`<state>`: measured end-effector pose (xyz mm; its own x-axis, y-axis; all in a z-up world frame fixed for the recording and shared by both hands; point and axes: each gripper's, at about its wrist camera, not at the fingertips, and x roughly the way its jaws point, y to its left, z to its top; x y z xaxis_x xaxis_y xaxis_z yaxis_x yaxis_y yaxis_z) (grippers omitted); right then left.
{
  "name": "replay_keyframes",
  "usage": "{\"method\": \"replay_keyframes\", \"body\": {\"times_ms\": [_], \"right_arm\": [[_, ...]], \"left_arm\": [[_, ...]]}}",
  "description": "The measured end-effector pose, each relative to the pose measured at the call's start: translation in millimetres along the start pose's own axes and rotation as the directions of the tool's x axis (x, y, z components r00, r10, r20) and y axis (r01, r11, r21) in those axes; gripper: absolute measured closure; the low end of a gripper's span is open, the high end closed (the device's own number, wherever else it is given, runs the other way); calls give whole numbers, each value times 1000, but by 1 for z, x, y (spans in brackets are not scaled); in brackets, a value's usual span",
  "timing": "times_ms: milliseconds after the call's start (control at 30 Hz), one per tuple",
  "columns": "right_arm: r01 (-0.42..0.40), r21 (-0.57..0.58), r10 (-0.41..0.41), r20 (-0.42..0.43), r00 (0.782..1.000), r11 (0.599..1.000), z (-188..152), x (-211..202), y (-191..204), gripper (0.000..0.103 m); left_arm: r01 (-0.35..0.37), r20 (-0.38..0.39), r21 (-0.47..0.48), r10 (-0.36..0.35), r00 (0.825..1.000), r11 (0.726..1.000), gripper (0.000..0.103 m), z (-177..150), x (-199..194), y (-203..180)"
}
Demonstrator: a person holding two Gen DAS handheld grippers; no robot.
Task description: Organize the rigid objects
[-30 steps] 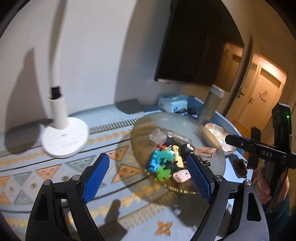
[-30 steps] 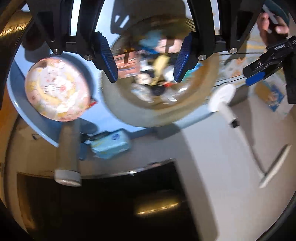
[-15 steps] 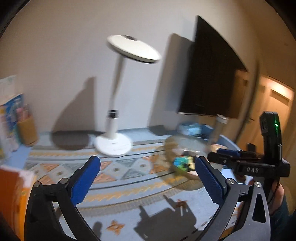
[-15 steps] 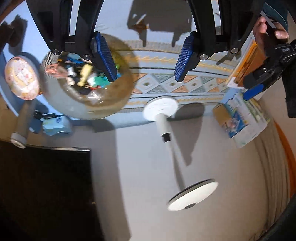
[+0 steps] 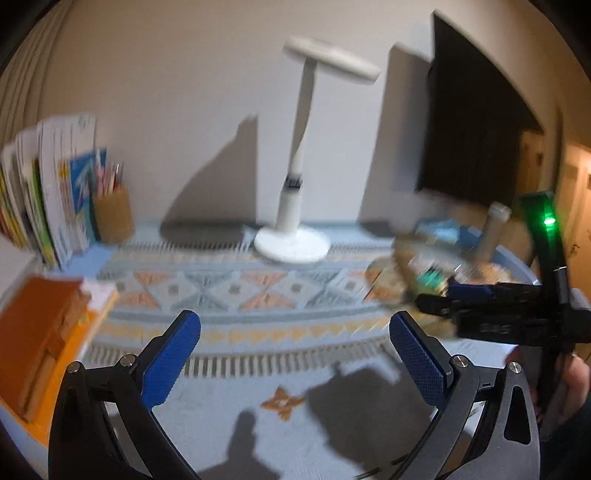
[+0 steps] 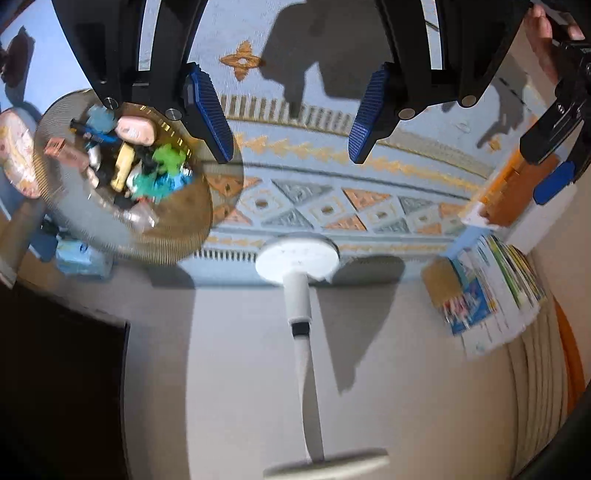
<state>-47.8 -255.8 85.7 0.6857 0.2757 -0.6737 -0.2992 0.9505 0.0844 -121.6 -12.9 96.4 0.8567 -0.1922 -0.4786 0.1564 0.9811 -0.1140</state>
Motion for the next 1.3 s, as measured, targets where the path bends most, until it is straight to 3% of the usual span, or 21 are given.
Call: {"method": "replay_keyframes", "body": {"times_ms": [167,300,400,533,700,833,1000,1300], "right_arm": [[-12,-1,12,-44,999,1000,-26,40,-2,40],[-13,-13,12,-69,998,1000,-40,66,0,40],[-9,-6,8,-94,996,1000,-46,79,-2,40],[2,24,-1,-69,998,1000,-45,78,-8,39],[25,38,-23,-54,998,999,-47,76,-9,39],[45,-21,-45,-37,998,999,-49,73,2,39],[69,-24,-70,-18,997,997,-49,71,3,18],[80,-16,-80,-21,997,997,-48,72,1,18]], "left_arm": [[-59,-79,-14,58,995,998,1,-23,39,16],[-59,-86,-47,55,995,997,1,-34,55,24],[-33,-144,-61,24,989,998,1,-34,67,27],[0,-199,-103,-20,980,995,1,-37,77,32],[-53,-240,-56,38,970,997,1,-41,83,21],[-68,-253,0,66,965,998,1,-42,85,12],[-69,-248,-18,62,967,997,1,-43,84,16],[-71,-249,-17,64,966,997,1,-42,84,15]]}}
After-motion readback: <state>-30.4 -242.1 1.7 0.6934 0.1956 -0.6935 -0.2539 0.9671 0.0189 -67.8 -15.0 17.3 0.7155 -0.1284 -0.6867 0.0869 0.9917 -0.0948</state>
